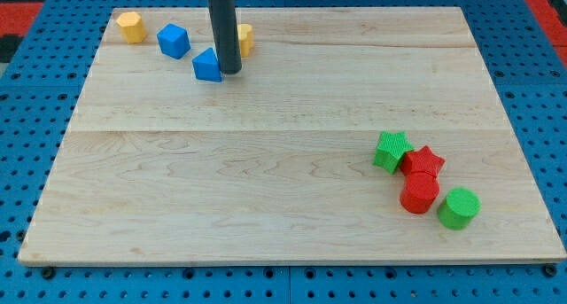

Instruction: Push the blue triangle to the left side of the green star

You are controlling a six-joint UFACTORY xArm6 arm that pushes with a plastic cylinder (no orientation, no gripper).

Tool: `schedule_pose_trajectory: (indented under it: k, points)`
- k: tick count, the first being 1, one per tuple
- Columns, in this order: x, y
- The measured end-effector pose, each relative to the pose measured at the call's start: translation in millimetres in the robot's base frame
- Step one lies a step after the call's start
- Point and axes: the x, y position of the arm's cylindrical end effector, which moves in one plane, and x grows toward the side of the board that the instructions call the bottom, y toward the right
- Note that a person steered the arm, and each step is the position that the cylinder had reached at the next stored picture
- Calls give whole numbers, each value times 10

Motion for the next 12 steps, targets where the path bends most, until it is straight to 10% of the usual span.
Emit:
schedule_pose_trajectory:
  k: [3,6,7,10,12]
  points:
    - [-464,-505]
    - [414,-1078]
    - [691,-246]
    - [-216,-464]
    - [247,870]
